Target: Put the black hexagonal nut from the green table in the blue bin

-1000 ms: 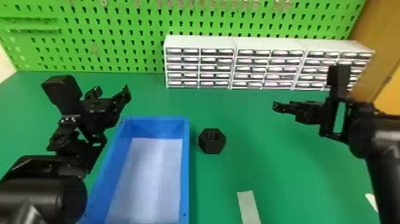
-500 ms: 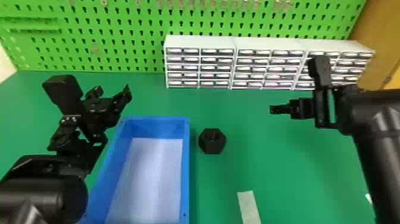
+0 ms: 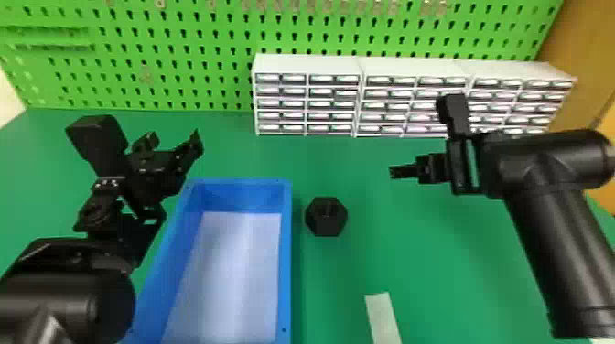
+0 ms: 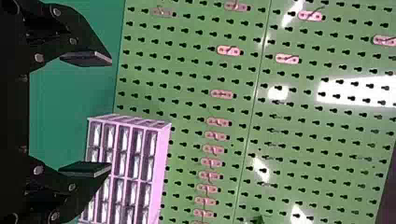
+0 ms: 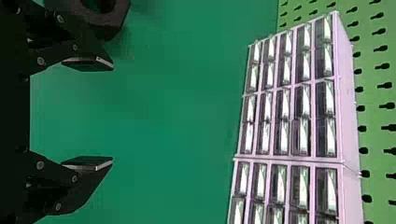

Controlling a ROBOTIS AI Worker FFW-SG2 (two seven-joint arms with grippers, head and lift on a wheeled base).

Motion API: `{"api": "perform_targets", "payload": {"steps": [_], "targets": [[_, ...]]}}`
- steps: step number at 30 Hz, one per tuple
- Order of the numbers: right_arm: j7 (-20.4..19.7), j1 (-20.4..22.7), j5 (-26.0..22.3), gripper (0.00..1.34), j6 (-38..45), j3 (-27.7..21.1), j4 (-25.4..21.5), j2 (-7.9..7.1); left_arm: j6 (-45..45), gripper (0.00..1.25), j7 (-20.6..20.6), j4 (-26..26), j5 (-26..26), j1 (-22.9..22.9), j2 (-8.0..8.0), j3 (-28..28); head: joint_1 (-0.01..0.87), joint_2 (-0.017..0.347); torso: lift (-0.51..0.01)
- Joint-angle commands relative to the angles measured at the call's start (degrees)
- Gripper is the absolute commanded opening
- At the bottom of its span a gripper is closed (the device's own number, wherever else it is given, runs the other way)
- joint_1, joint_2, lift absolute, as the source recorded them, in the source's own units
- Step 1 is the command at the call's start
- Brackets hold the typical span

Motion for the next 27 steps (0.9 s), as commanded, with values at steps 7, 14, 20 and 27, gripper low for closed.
{"api": "perform_targets", "payload": {"steps": [7,14,20,27], "targets": [[-2.3,-3.0,-1.2,0.8,-4.2,1.3,6.8,2.95,0.0,0.79,0.0,0.0,0.0,0.2,0.0,0.3,0.691,0.009,-0.097],[-2.4,-4.0,-1.4,0.8,-4.1,4.3,8.1,4.26,0.0,0.79,0.0,0.0,0.0,0.2,0.0,0.4,0.691,0.009,-0.097],[-2.6,-4.0,-1.5,0.8,-3.3,6.6,8.9,4.97,0.1,0.79,0.0,0.0,0.0,0.2,0.0,0.4,0.691,0.009,-0.097],[-2.9,-3.7,-1.8,0.8,-3.6,7.5,10.2,5.41,0.0,0.79,0.0,0.0,0.1,0.2,0.09,0.4,0.691,0.009,-0.097]]}}
